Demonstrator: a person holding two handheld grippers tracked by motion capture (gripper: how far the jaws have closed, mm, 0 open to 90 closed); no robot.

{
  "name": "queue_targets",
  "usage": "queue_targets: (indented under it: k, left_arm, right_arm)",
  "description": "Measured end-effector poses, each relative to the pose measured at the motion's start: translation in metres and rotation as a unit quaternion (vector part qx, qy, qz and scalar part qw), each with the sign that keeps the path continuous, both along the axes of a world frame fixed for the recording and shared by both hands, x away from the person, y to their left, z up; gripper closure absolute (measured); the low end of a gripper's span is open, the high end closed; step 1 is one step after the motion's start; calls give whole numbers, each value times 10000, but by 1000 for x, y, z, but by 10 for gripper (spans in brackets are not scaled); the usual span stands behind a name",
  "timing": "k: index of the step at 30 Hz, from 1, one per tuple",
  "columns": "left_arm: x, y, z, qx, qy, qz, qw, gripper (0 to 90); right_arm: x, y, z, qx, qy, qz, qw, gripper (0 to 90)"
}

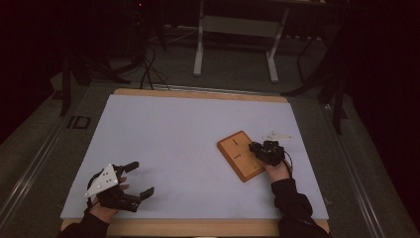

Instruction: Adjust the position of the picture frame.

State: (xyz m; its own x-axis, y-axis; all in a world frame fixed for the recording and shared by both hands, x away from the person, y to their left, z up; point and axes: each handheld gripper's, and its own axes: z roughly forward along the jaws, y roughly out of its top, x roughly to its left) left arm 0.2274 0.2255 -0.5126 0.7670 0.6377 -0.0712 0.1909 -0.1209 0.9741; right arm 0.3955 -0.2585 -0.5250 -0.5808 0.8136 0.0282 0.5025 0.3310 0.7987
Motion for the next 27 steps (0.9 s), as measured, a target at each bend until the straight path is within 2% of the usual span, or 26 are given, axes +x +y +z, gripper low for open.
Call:
queue_targets:
  k: [3, 6, 15, 19, 27]
  left_arm:
    - [0, 0, 0, 5, 10, -10, 10000, 2]
    - [0, 0, 0, 7, 16, -13, 10000, 2]
    - [1, 0, 0, -2, 18, -11, 10000, 2]
    - [0, 1, 0, -7, 8, -8, 10000, 2]
    - [1, 1, 0, 10, 25, -10, 10000, 2]
  right_arm:
    - [1, 3, 0, -27, -14, -119, 9999, 830]
    - [2, 4, 0, 60, 23, -201, 9998, 836]
    - [0, 8, 2, -284, -91, -154, 9994, 848]
    - [1, 4, 1, -29, -4, -189, 9998, 848]
    - [1, 1, 8, 187, -27, -124, 9997, 850]
